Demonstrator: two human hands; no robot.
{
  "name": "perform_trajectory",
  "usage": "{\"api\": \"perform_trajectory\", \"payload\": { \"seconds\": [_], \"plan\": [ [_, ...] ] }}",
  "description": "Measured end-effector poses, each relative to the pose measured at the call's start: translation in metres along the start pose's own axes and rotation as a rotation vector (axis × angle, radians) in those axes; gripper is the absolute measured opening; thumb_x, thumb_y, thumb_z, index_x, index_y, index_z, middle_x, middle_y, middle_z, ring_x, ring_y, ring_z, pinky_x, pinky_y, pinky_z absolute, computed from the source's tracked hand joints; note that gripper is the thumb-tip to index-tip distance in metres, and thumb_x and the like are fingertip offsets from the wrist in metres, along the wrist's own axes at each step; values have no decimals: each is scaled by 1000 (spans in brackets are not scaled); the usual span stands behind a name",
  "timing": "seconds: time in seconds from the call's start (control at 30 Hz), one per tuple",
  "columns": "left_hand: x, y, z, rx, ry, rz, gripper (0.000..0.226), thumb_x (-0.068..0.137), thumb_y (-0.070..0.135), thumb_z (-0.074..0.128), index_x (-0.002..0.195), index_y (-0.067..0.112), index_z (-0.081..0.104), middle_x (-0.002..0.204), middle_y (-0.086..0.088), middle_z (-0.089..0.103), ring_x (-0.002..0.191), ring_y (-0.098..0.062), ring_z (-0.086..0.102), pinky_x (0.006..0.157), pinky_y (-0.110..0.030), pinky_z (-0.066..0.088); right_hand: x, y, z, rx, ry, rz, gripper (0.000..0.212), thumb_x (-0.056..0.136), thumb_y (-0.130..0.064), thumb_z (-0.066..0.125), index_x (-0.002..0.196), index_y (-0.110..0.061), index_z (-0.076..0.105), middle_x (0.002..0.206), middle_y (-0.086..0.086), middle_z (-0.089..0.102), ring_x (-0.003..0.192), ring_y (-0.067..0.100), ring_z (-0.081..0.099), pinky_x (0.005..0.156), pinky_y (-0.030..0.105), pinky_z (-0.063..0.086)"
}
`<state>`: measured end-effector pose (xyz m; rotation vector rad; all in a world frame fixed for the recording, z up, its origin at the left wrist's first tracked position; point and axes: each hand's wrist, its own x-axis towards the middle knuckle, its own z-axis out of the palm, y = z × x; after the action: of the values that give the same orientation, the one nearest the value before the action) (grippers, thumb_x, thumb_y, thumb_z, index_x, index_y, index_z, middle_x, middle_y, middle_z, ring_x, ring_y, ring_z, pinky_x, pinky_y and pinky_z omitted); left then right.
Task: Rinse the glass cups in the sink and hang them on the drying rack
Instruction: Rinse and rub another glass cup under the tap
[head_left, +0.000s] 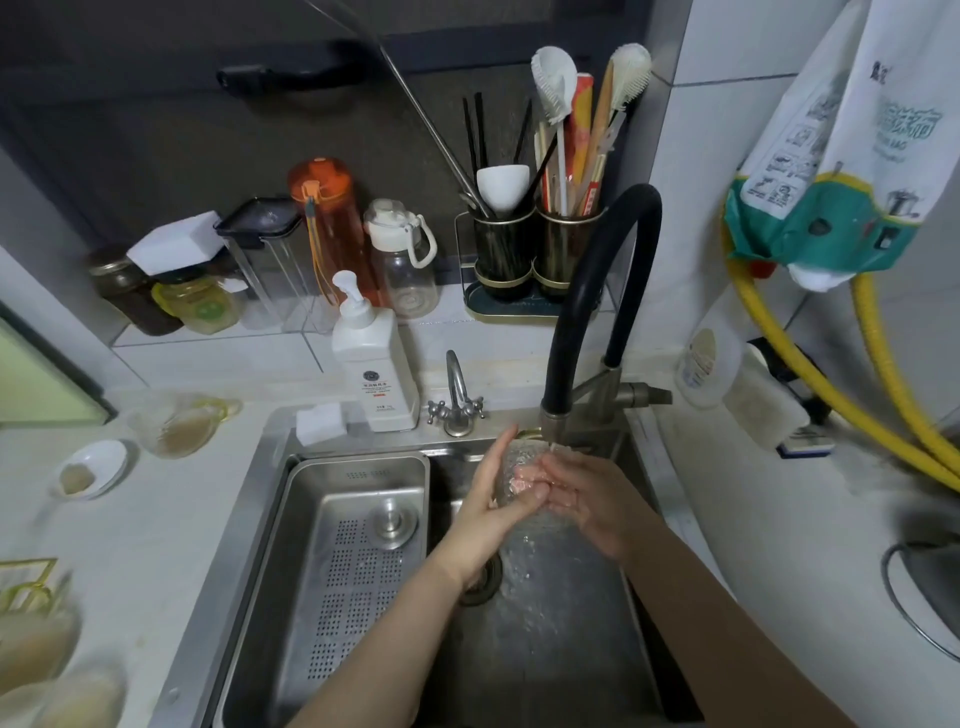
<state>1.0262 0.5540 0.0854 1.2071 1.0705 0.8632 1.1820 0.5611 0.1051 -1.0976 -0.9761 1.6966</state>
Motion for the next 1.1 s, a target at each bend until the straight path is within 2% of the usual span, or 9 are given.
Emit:
{"api": "perform_trajectory", "payload": {
  "seconds": [0.13,0.3,0.43,0.6,0.67,0.8,0.87,1.0,1.1],
  "plan": [
    [2,0,4,98,99,36,47,84,50,64,127,44,46,135,11,50,128,-6,45,106,-25,36,8,-2,1,-39,7,48,28,98,-21,46,110,-5,66,101,11,72,91,17,70,80,31,57],
    [17,14,3,-44,119,-166,34,86,57,56,117,41,53,119,5,62,116,-15,57,99,-36,47,10,-8,-3,-111,-148,76,28,94,-11,51,113,7,61,100,16,68,93,22,67,79,26,56],
    [14,0,-4,-96,7,-157,70,75,50,73,135,54,36,137,13,48,126,-8,46,108,-38,34,15,2,-2,-47,-65,24,32,97,-20,48,115,4,61,111,18,68,105,27,66,89,36,55],
    [22,-4,-5,-109,59,-258,48,77,66,61,119,45,52,124,0,62,109,-19,64,76,-40,57,12,6,-5,-177,-205,61,30,92,-21,55,117,-6,62,114,15,68,109,27,65,95,37,50],
    [30,-8,-8,-71,54,-301,59,73,78,54,118,40,54,124,1,62,109,-20,64,88,-47,55,14,6,-7,-277,-152,34,28,93,-29,54,111,-11,66,107,11,71,103,27,67,92,39,50],
    [32,-13,-6,-151,58,-212,75,72,64,69,138,42,40,138,7,52,125,-11,51,109,-41,38,27,6,-5,-59,-3,-6,33,94,-23,53,112,2,64,111,21,68,109,36,63,95,45,51],
    [35,-9,-6,-195,111,-252,78,70,72,65,138,45,40,140,2,51,129,-20,49,110,-48,36,29,8,-4,-54,-69,0,39,91,-29,56,117,-1,63,117,17,67,112,29,63,98,46,49],
    [39,6,-11,-206,-4,-402,72,80,75,45,123,19,63,110,-9,72,105,-25,68,100,-45,48,26,10,-6,-317,-272,39,27,91,-24,59,113,-10,65,112,10,70,107,25,66,96,39,49],
    [36,-4,-8,-236,2,-303,68,74,65,64,135,46,40,129,-1,61,121,-22,58,107,-46,41,26,9,-8,-222,-133,-15,24,94,-17,52,107,0,63,104,12,72,99,24,69,91,39,53]
  ]
}}
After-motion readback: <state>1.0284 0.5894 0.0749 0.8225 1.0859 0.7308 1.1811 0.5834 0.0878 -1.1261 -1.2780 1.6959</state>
